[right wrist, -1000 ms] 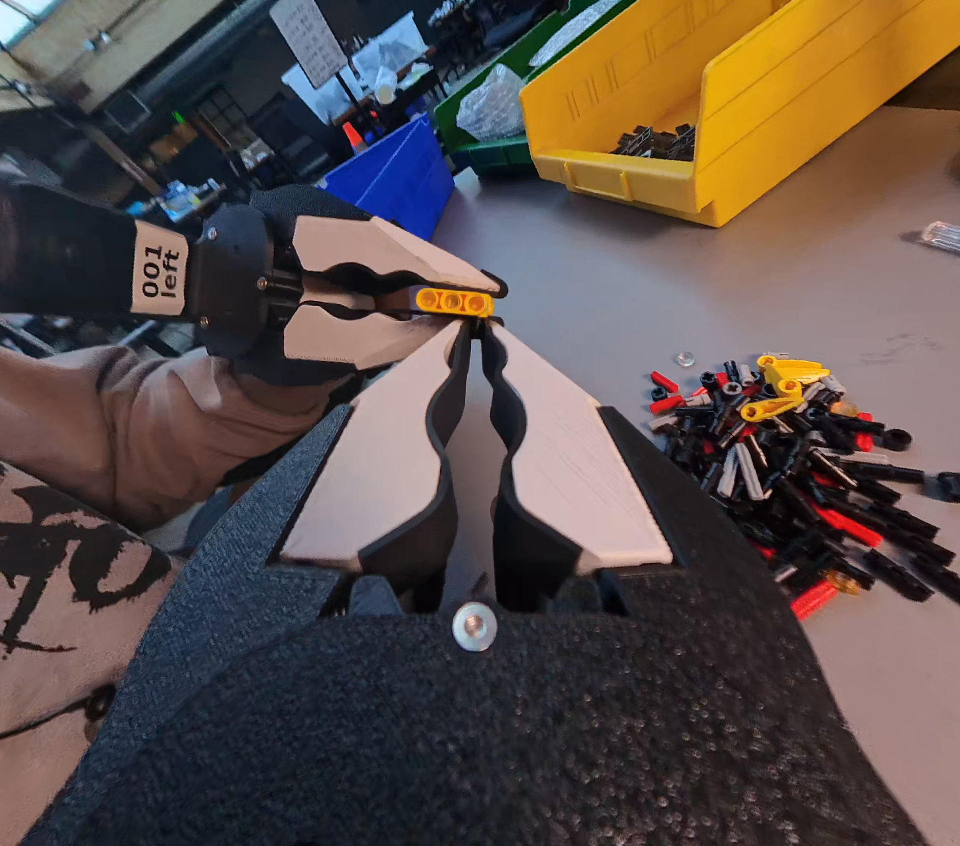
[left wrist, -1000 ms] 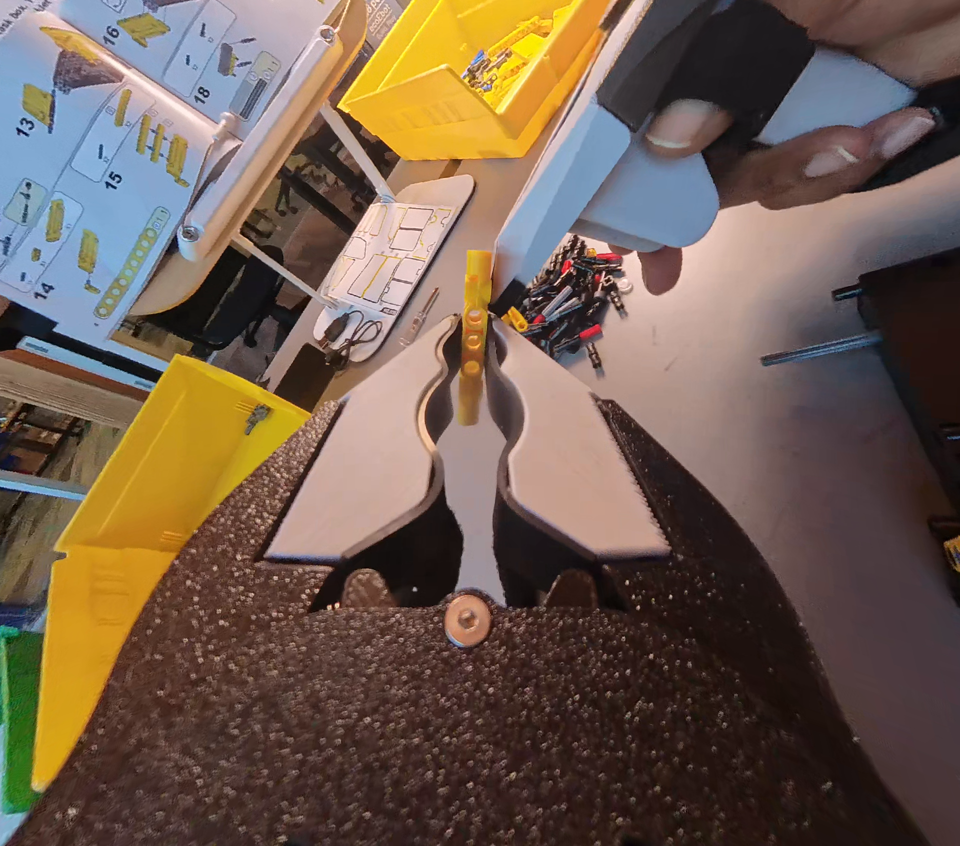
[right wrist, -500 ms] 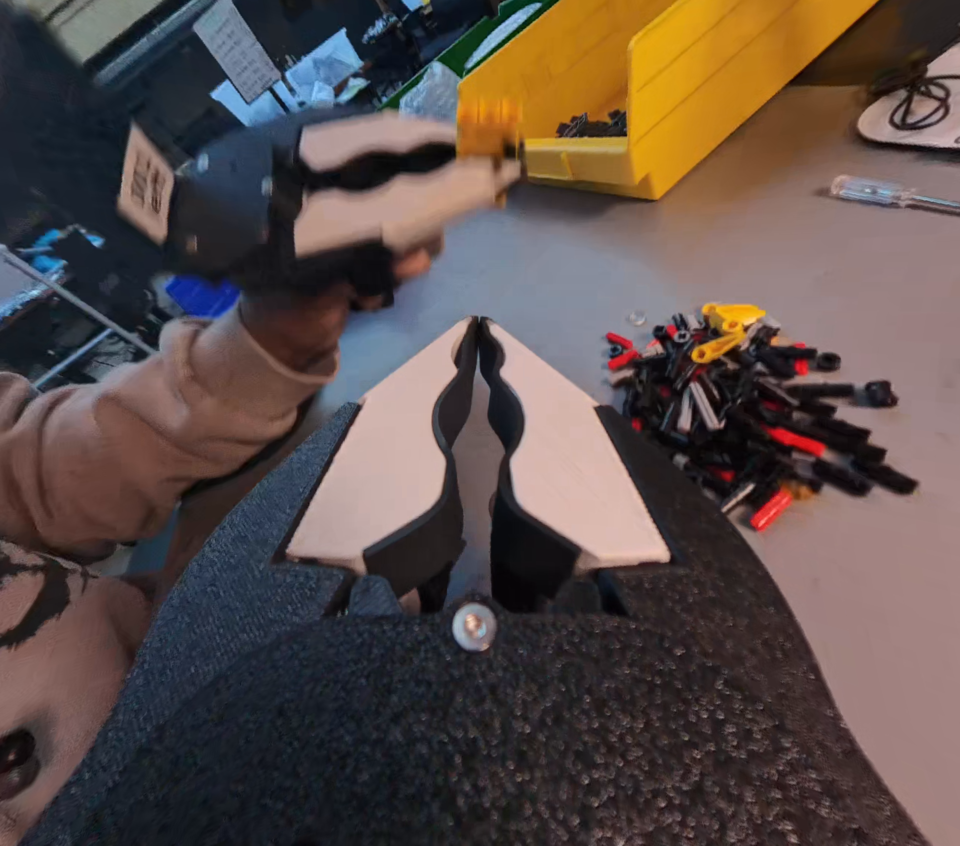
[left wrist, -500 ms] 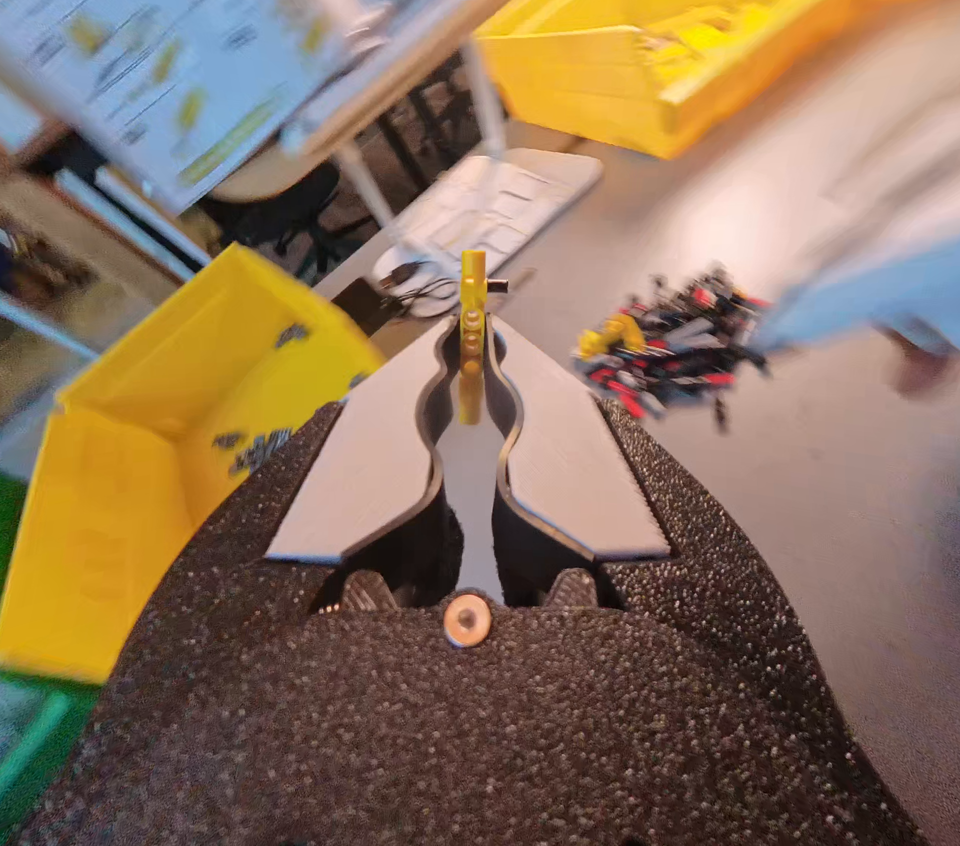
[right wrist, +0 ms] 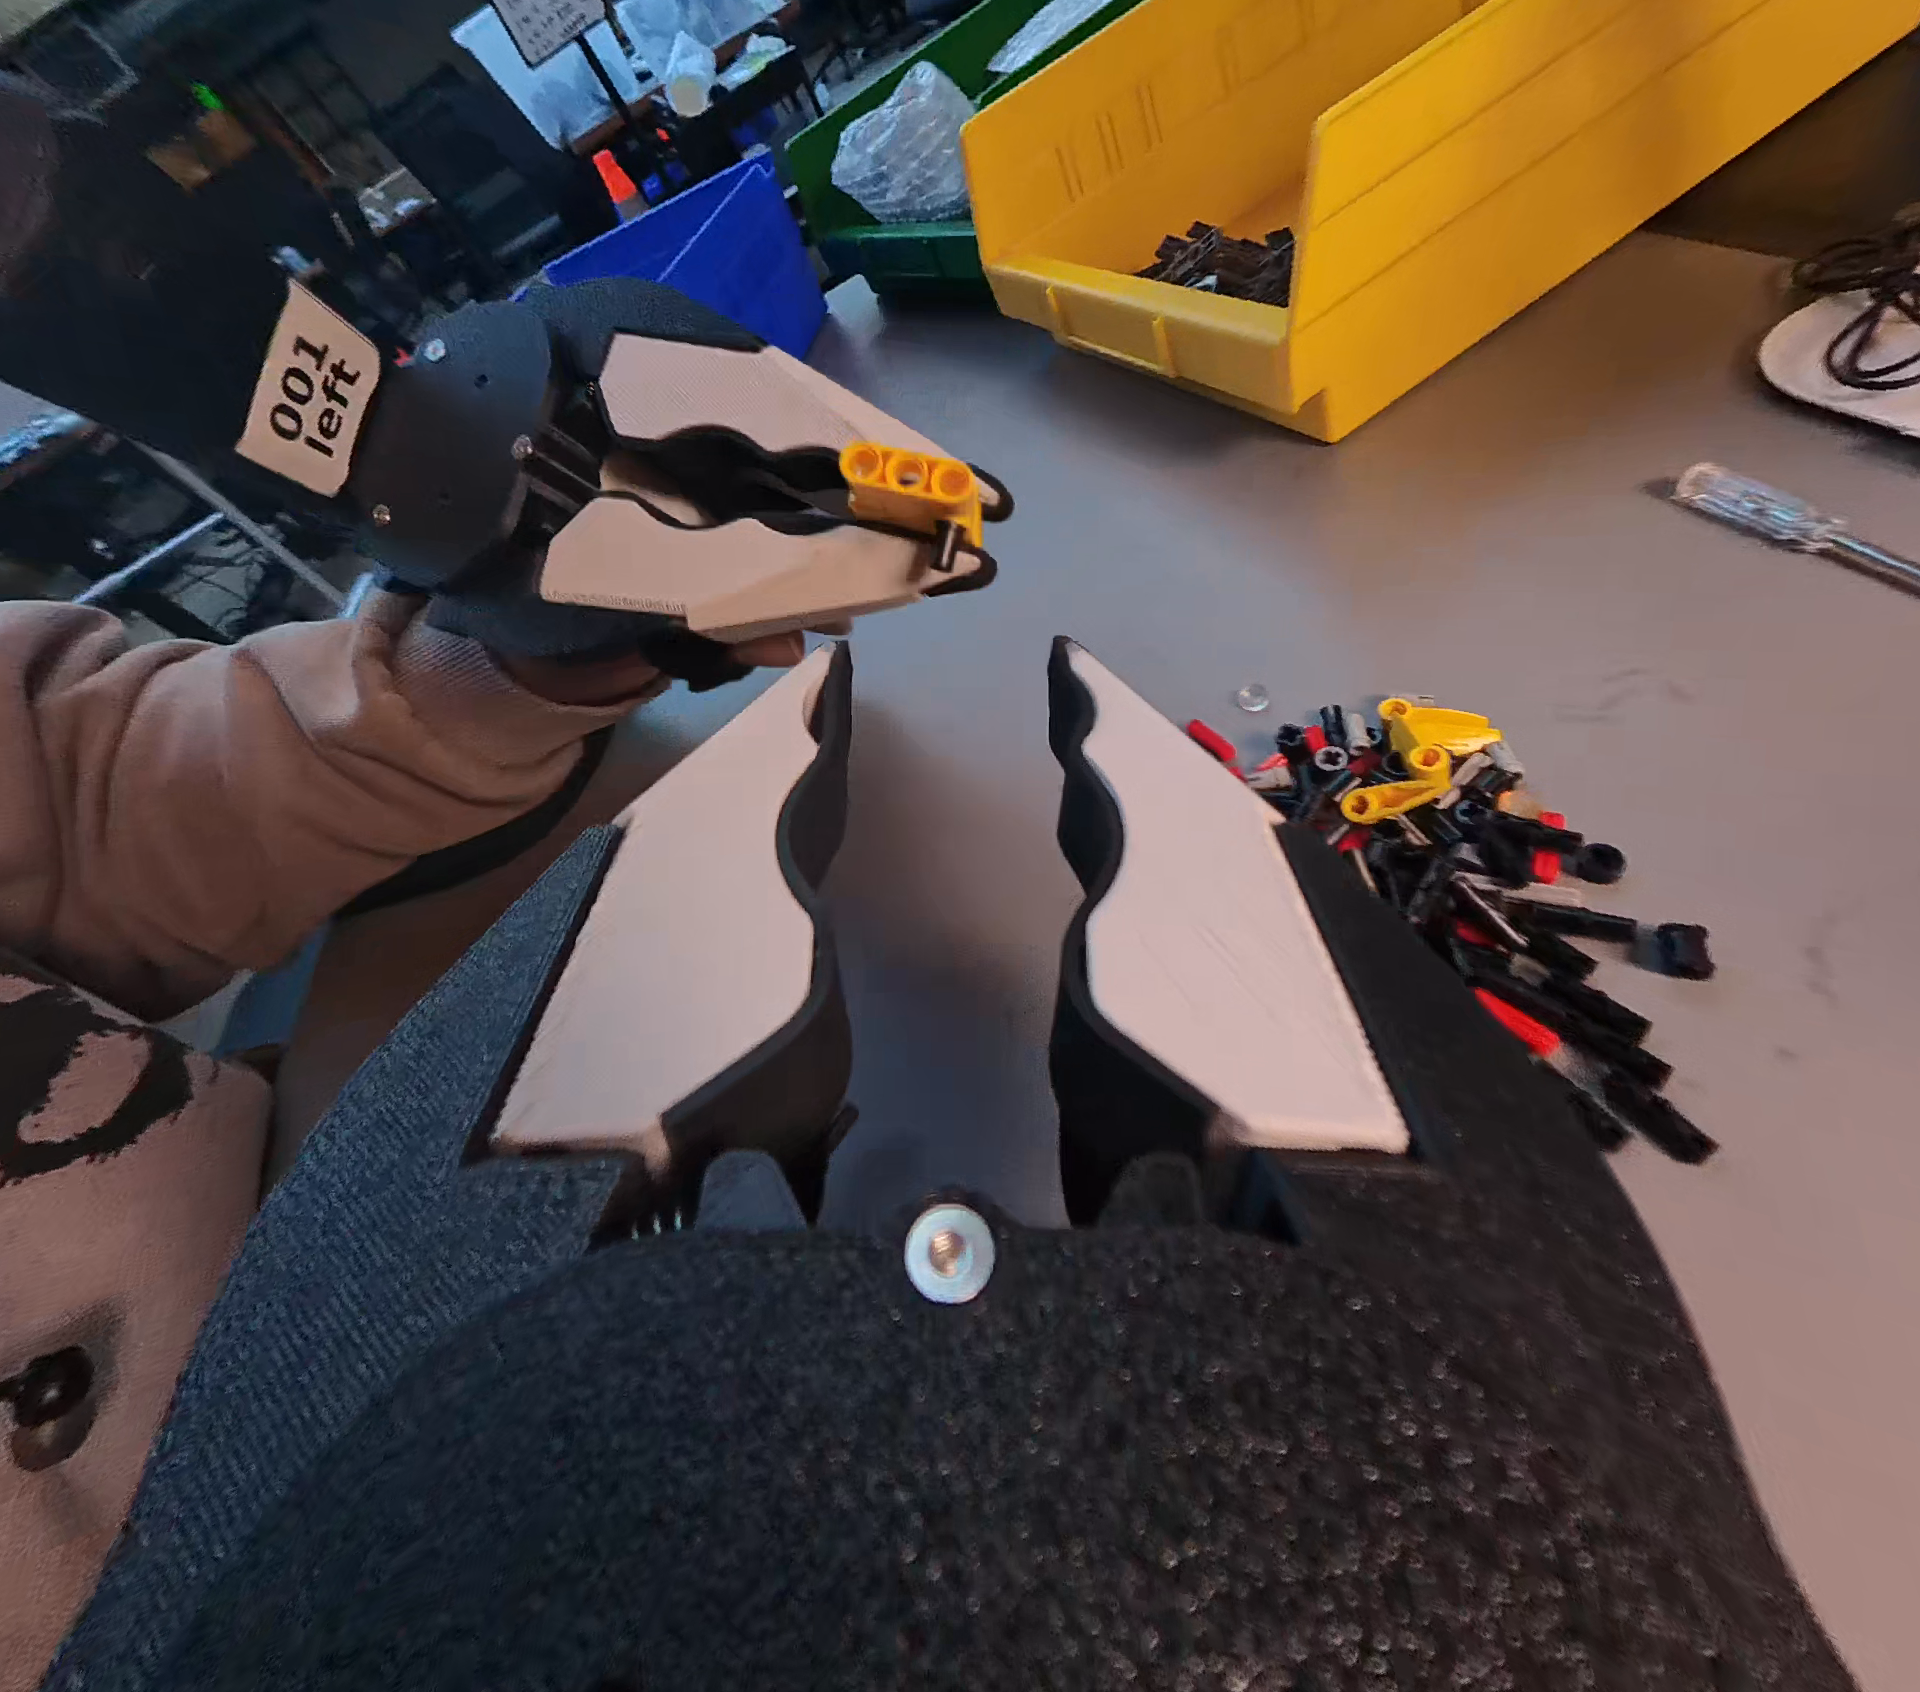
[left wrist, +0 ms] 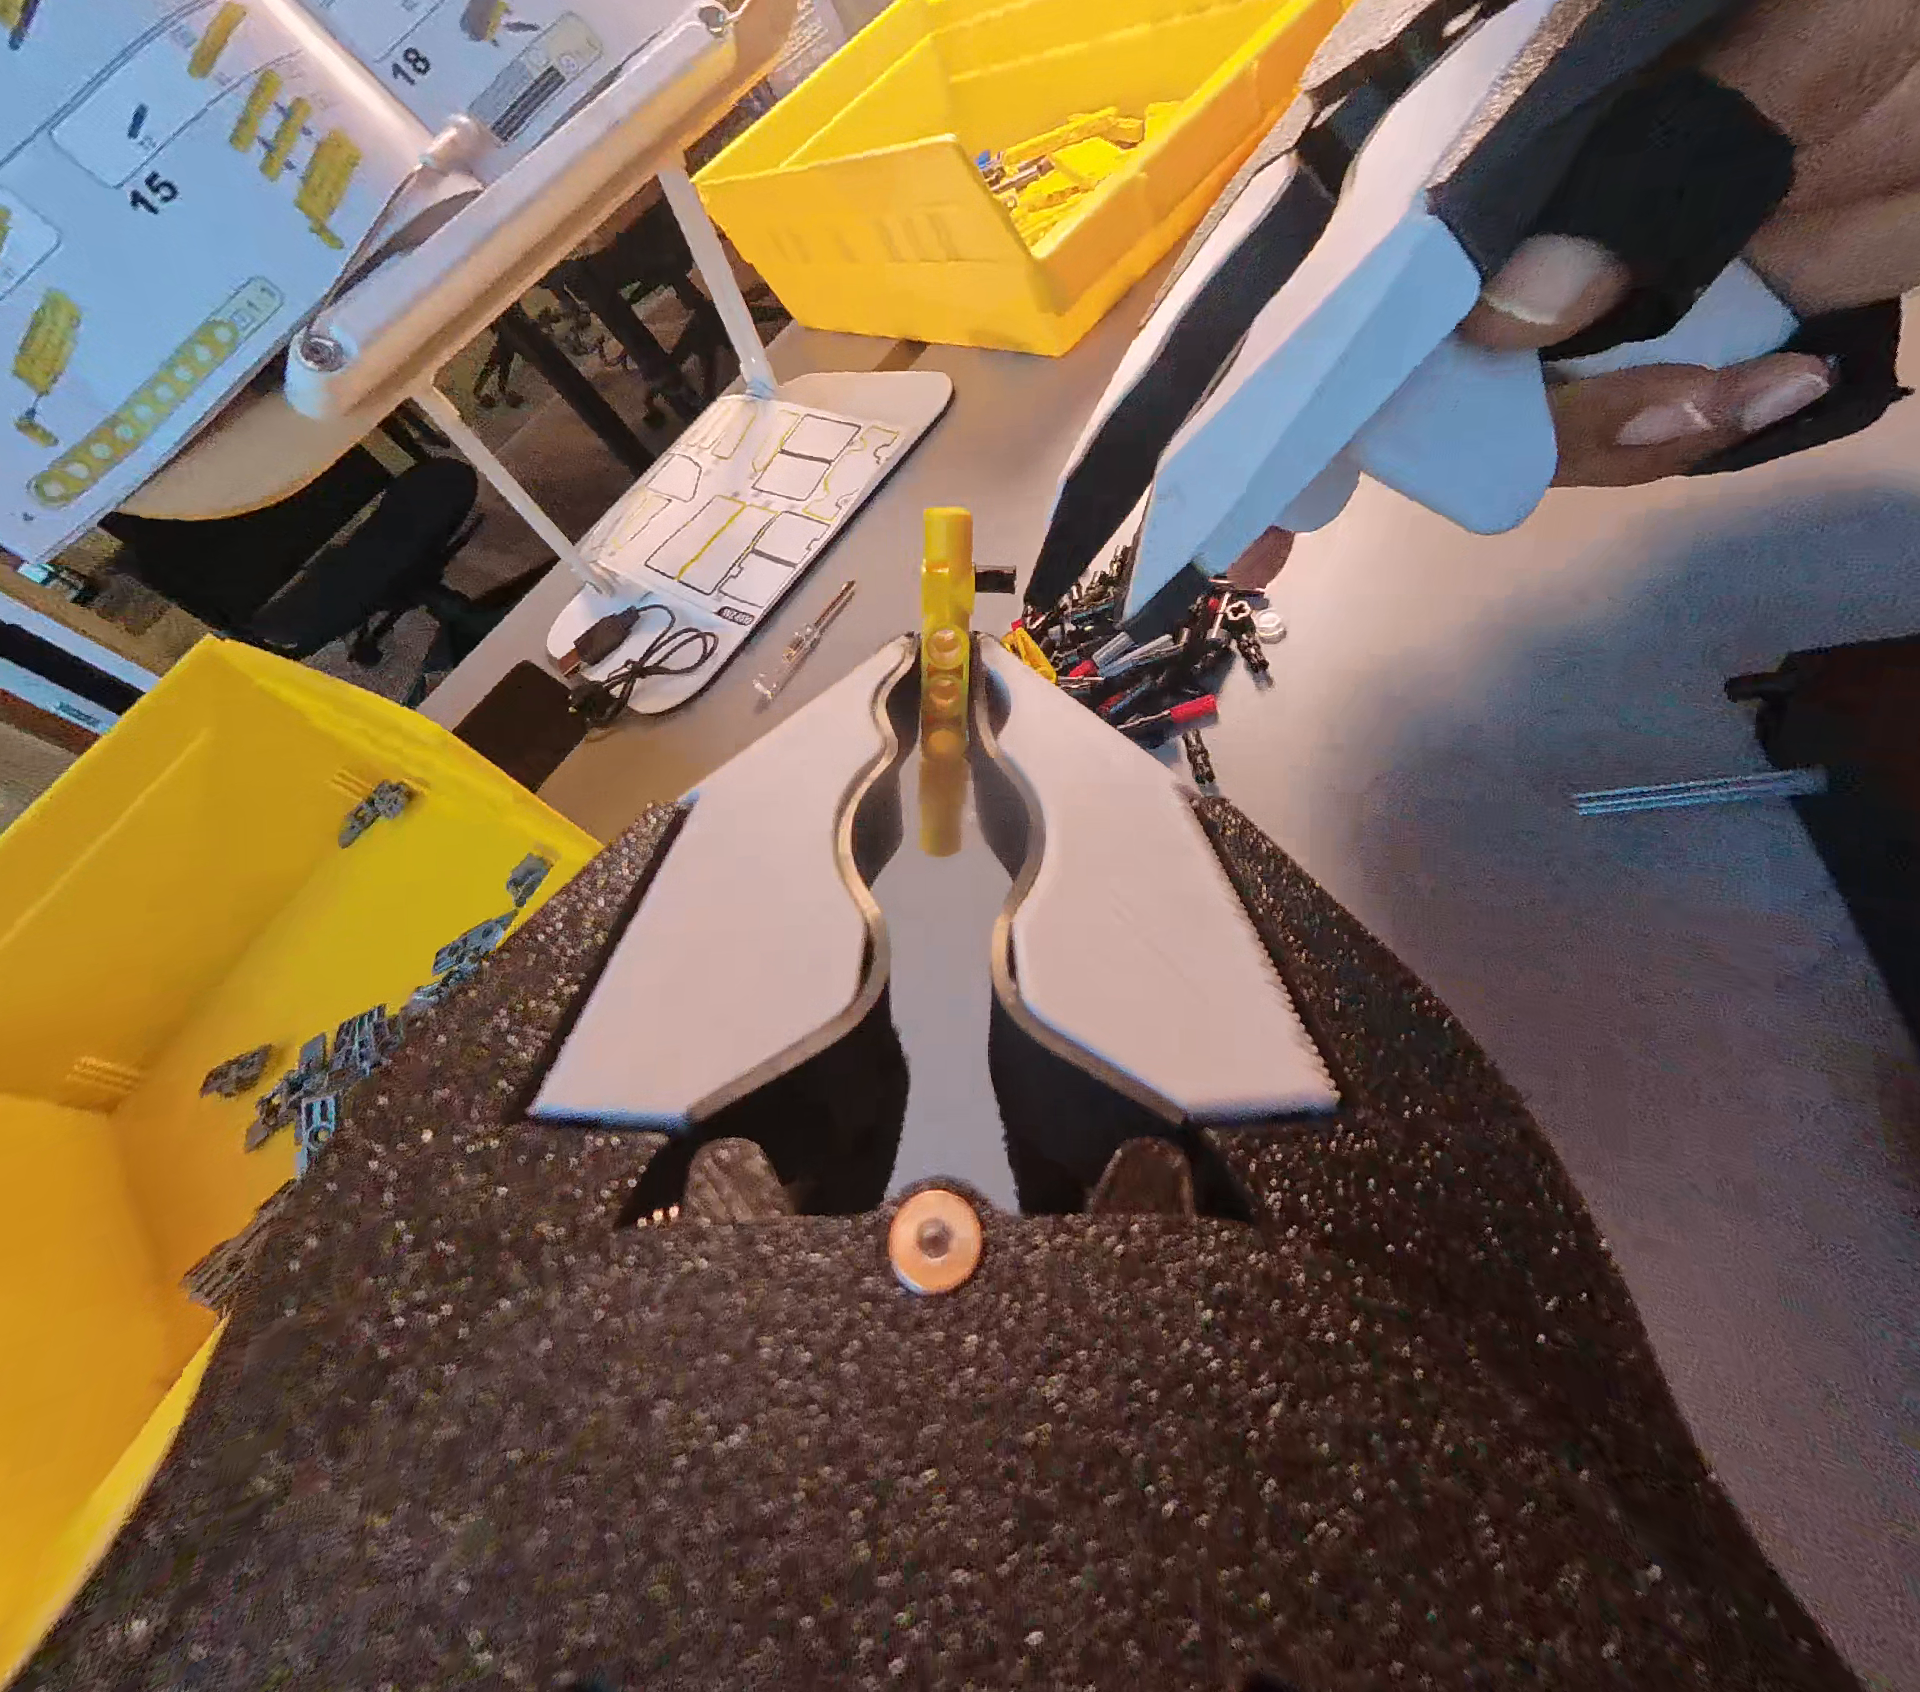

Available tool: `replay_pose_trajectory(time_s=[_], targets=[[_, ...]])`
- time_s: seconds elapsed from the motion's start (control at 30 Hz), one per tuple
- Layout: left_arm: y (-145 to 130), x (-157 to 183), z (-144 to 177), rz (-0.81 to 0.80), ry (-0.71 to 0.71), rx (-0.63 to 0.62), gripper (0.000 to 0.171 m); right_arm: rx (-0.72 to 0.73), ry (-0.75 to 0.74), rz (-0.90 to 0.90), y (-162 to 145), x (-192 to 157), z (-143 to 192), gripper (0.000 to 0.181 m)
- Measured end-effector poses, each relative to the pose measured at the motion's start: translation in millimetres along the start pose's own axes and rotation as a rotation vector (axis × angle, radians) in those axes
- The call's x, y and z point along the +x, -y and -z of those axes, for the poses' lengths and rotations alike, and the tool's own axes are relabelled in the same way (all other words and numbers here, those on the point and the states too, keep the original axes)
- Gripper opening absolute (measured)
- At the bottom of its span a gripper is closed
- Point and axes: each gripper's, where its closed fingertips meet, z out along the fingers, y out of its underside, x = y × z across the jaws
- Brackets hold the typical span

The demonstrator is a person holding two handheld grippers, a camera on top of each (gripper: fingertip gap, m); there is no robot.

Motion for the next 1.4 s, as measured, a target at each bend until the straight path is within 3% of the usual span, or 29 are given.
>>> replay_pose_trajectory(time_s=[0.23,0.47,0.7,0.8,1.13,1.17,1.2,1.23,1.3,1.4], targets=[[10,17,-2,-0.055,-0.004,0.016,0.006,0.062,0.043,-0.056,9,-8,3,0.009],[5,21,-7,-0.076,-0.017,-0.017,0.012,0.020,-0.034,0.057,6,-1,9,0.004],[7,11,-8,-0.360,0.095,-0.104,0.006,0.067,-0.038,0.079,10,-5,8,0.006],[8,7,-8,-0.404,0.128,-0.123,0.006,0.103,-0.053,0.086,12,-4,8,0.003],[12,-1,-19,0.047,0.000,-0.049,0.008,0.202,-0.114,0.053,22,4,13,0.003],[5,-35,-14,0.107,0.139,-0.062,0.007,0.155,-0.091,0.079,13,-2,11,0.003],[-2,-75,-1,0.302,0.206,-0.025,0.007,0.111,-0.082,0.095,-4,-9,7,0.002],[-2,-94,13,0.397,0.199,0.020,0.006,0.085,-0.080,0.089,-16,-15,7,0.002],[-1,-64,11,0.167,0.128,-0.053,0.007,0.133,-0.158,0.135,2,-2,22,0.003],[-10,-31,2,0.354,-0.024,-0.014,0.007,0.073,-0.165,0.124,7,19,27,0.004]])
